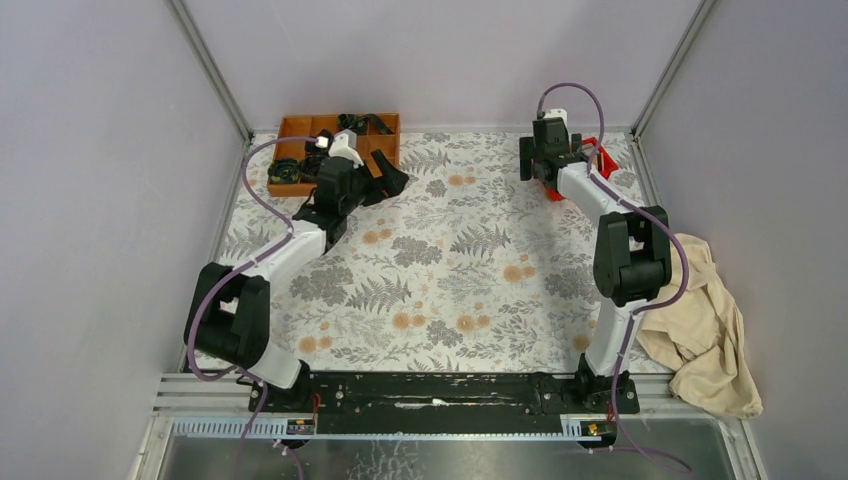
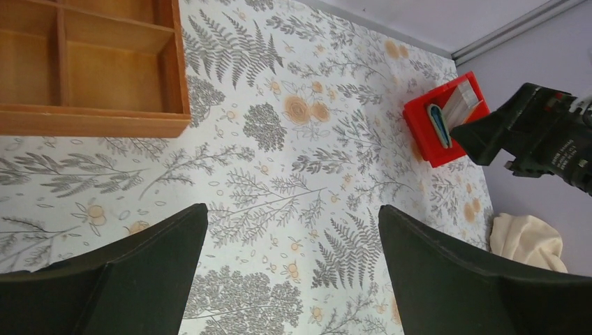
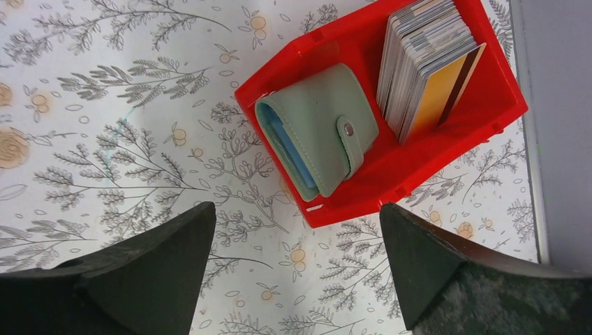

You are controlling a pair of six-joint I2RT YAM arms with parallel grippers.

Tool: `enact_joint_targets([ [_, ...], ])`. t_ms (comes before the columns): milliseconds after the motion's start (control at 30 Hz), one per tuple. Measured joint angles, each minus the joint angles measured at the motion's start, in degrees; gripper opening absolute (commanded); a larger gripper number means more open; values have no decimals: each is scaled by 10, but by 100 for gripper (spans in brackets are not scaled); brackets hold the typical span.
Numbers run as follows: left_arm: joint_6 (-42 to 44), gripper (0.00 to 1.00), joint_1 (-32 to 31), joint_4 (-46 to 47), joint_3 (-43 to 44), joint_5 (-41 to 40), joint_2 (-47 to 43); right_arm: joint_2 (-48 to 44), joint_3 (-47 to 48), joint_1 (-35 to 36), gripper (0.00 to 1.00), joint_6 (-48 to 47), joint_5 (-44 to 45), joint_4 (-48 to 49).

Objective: Put the credit cards into the card holder
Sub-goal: Pick up the card holder from the storage box.

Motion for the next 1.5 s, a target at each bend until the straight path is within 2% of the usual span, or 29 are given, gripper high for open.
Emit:
enact_joint_targets([
  [700, -61, 100, -17, 2, 9, -6, 27, 117, 90, -8, 92, -62, 21, -34],
  [1133, -63, 100, -17, 3, 10, -7, 38, 147, 121, -34, 83, -63, 20, -35],
  [1300, -63, 100, -17, 3, 10, -10, 42, 157, 124, -38, 74, -63, 12, -35],
  [1500, -63, 100, -17, 3, 10, -12, 45, 159, 128, -40, 40, -64, -1, -36],
])
